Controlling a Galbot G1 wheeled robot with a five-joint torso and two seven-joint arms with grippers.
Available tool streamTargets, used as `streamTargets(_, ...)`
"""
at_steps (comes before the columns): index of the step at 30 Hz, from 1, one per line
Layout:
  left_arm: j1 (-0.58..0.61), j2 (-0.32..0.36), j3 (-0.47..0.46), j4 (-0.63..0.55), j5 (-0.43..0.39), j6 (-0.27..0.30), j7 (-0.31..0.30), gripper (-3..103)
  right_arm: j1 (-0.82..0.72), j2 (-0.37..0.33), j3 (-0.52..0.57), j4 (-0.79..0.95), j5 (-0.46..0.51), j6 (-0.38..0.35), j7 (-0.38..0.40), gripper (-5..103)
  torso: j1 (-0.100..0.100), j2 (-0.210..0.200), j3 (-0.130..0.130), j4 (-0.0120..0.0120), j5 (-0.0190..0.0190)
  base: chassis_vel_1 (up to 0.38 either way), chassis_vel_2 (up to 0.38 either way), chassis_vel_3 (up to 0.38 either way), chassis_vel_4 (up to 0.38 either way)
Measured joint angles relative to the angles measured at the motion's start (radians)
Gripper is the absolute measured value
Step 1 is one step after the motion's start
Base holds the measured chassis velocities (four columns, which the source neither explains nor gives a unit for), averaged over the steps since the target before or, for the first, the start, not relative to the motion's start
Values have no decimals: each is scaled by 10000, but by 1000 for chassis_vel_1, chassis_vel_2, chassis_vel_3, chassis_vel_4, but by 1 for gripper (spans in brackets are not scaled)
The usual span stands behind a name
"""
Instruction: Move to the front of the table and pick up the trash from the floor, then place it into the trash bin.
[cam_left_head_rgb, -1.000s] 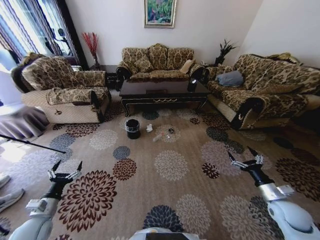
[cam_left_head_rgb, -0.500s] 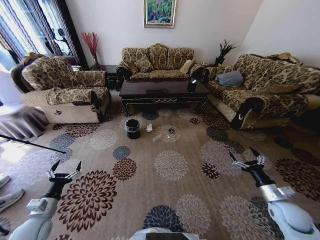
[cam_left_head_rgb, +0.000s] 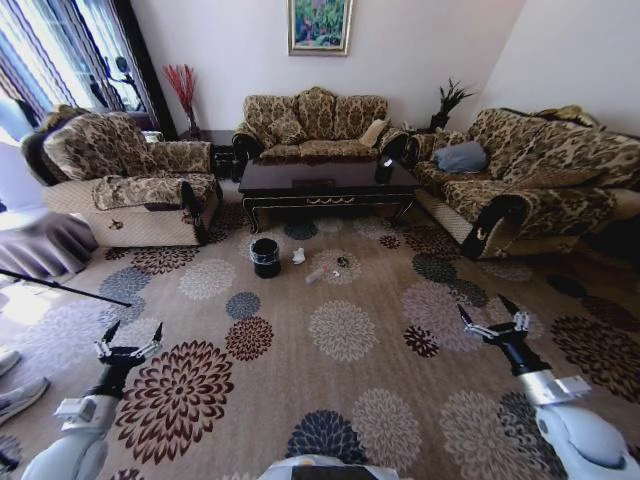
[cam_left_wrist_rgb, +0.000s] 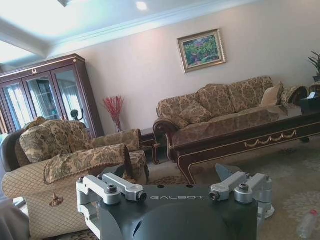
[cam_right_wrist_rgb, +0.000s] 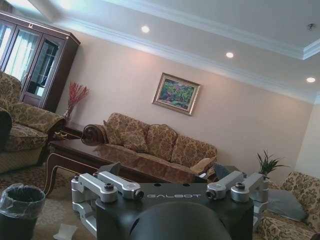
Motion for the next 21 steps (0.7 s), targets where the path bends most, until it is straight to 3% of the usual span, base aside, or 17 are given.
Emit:
streamTargets(15,324,-109,-44,-219,0,131,117,100,35,60,32,39,5,57,-23,100,-10,-25,-10,-1,0,0,0,0,0)
streamTargets(21,397,-137,-47,-298,-38,261,170,100,125,9,42,220,79,-158,44,100,-165,-358,-186,0,0,0,0,0,0)
